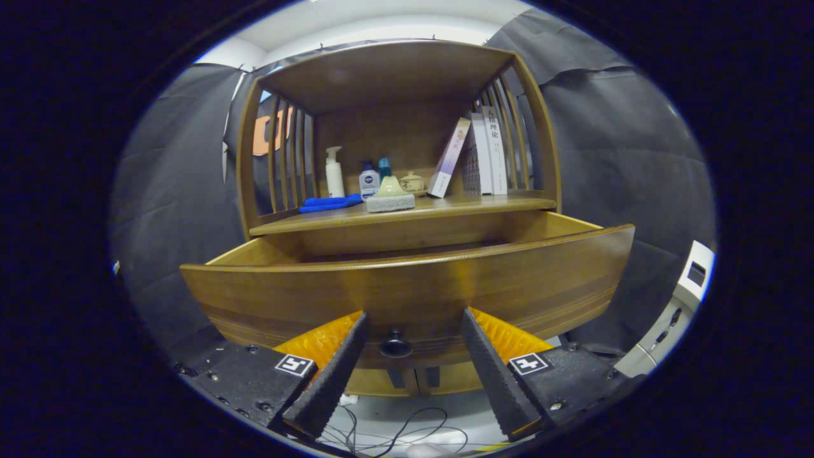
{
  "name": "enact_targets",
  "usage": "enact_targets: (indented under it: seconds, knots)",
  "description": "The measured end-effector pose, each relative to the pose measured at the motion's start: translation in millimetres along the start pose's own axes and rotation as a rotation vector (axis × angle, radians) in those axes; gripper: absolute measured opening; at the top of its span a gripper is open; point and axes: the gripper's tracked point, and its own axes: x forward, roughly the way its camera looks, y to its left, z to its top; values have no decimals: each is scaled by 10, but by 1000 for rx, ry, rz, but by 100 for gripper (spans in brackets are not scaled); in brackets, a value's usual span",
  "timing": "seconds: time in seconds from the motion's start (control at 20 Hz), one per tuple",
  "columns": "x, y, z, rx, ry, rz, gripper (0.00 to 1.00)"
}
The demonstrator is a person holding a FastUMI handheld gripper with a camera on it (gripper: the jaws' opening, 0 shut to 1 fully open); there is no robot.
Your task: Pull open the drawer, take out the items inside it, and place them on the countertop above the cabinet.
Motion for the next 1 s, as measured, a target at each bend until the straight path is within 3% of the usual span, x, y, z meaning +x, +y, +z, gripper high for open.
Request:
enact_targets:
  seconds: [0.55, 1.0]
  knots:
    - [917, 89, 256, -3, -4, -26, 97]
    - [1286, 84, 317, -62, -9, -25, 97]
